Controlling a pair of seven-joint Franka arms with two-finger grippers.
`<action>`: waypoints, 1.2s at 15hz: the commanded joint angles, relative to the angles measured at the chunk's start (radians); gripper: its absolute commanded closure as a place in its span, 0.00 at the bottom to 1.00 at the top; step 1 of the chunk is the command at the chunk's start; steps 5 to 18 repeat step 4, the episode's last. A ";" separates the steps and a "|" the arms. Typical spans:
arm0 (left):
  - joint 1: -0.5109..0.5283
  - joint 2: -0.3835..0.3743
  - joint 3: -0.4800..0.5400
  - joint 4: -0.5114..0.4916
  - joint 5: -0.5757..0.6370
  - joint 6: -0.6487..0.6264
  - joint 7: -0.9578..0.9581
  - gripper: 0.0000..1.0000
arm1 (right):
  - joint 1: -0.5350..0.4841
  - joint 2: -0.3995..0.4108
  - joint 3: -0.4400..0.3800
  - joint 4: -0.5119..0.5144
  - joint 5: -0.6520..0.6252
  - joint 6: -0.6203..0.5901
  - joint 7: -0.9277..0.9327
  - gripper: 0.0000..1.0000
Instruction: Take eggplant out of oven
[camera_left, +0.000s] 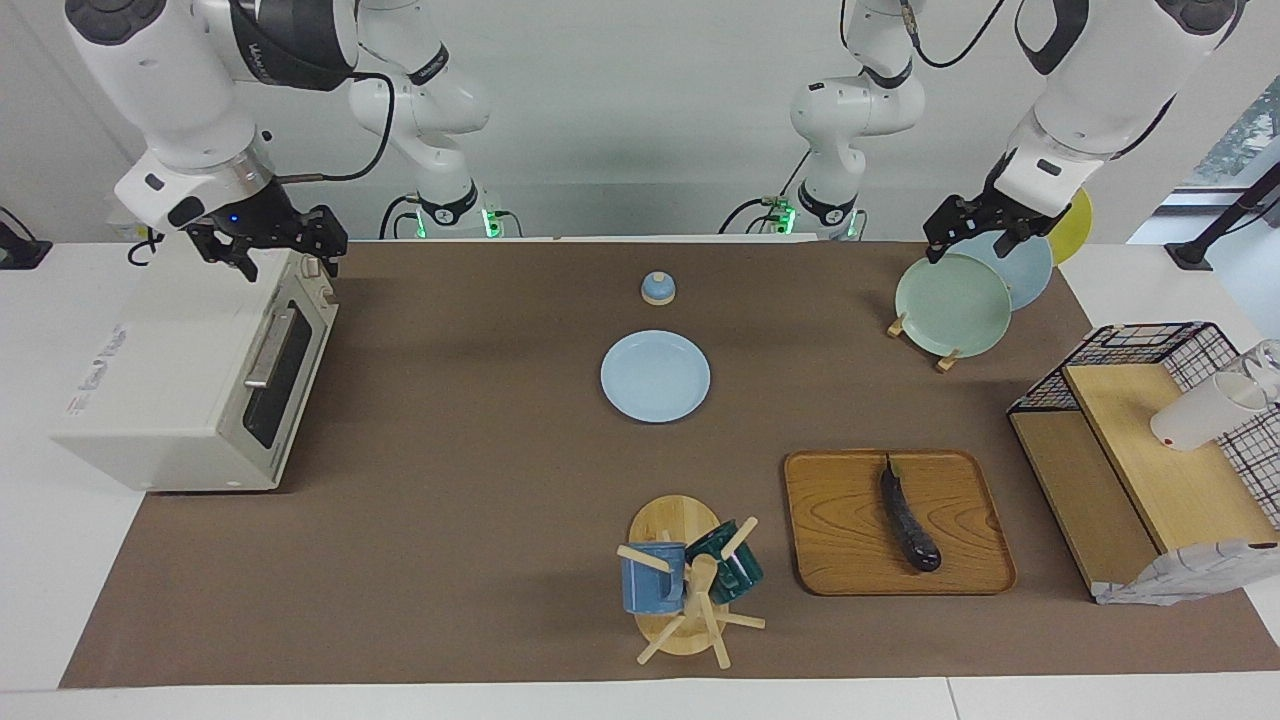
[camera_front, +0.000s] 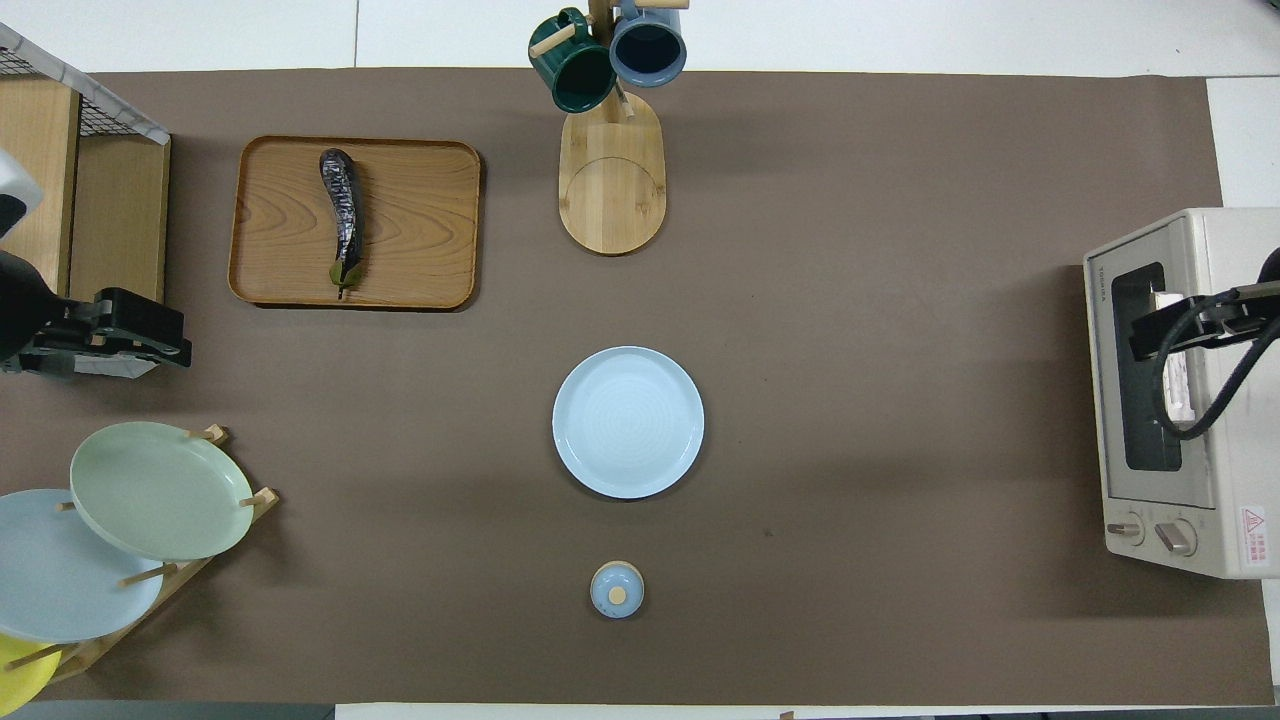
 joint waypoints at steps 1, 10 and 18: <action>-0.006 -0.016 0.014 -0.025 0.004 0.032 0.019 0.00 | -0.008 -0.014 0.003 -0.016 0.027 0.002 0.012 0.00; -0.006 -0.016 0.014 -0.025 0.004 0.037 0.019 0.00 | -0.008 -0.014 0.003 -0.016 0.027 0.002 0.012 0.00; -0.006 -0.016 0.014 -0.025 0.004 0.037 0.019 0.00 | -0.008 -0.014 0.003 -0.016 0.027 0.002 0.012 0.00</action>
